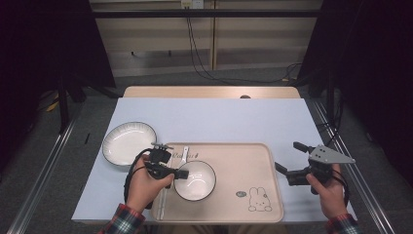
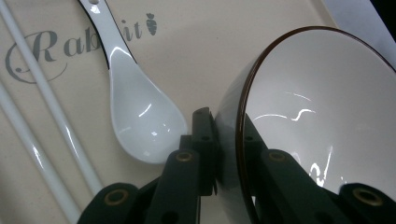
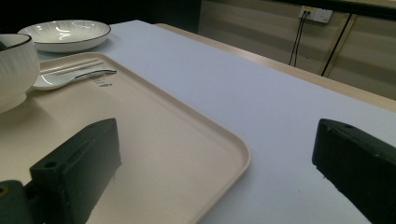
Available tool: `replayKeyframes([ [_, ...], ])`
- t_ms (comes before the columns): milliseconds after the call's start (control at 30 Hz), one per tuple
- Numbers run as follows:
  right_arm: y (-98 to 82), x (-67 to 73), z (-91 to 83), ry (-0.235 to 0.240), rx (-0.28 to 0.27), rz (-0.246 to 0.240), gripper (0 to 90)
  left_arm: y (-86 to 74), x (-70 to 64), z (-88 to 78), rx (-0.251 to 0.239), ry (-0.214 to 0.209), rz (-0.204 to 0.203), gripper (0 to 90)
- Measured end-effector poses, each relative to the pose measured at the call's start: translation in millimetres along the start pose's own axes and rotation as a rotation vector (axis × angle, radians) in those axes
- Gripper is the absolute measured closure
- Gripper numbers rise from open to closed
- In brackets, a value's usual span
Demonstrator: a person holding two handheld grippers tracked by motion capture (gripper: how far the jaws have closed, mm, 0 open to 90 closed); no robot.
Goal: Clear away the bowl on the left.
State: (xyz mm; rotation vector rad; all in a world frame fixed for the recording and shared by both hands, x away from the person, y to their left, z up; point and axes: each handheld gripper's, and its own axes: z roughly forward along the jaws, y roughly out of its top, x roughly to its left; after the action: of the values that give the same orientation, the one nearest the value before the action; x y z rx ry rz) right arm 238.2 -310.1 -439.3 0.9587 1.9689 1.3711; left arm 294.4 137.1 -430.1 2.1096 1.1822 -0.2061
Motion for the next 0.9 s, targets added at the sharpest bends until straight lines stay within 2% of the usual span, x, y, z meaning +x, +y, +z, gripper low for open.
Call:
replayKeyframes([
  [167,-0.1,0.2,-0.2,-0.002,0.0,0.0,0.4,-4.3,1.1,2.5,0.002,-0.003,-0.008,82.7],
  [267,0.1,0.4,-0.3,0.007,0.002,0.002,0.4,-6.1,1.4,2.9,0.009,0.011,0.01,82.6],
  [400,-0.1,0.5,-0.1,0.007,0.005,0.0,0.4,-8.3,1.9,2.9,0.005,0.006,-0.001,82.6],
  [433,-0.2,0.5,0.1,0.006,0.005,-0.003,0.4,-9.0,2.9,2.5,0.012,0.004,0.011,82.6],
  [600,-0.6,0.8,0.7,0.007,0.009,-0.005,0.4,-13.5,1.1,5.8,0.025,0.005,0.002,82.6],
  [867,-0.7,0.7,0.3,0.006,0.009,-0.005,0.4,-17.8,-0.7,8.2,0.018,-0.004,-0.008,82.6],
  [900,-0.7,0.6,0.3,0.005,0.008,-0.006,0.4,-18.1,-0.2,7.9,0.025,0.001,0.006,82.5],
])
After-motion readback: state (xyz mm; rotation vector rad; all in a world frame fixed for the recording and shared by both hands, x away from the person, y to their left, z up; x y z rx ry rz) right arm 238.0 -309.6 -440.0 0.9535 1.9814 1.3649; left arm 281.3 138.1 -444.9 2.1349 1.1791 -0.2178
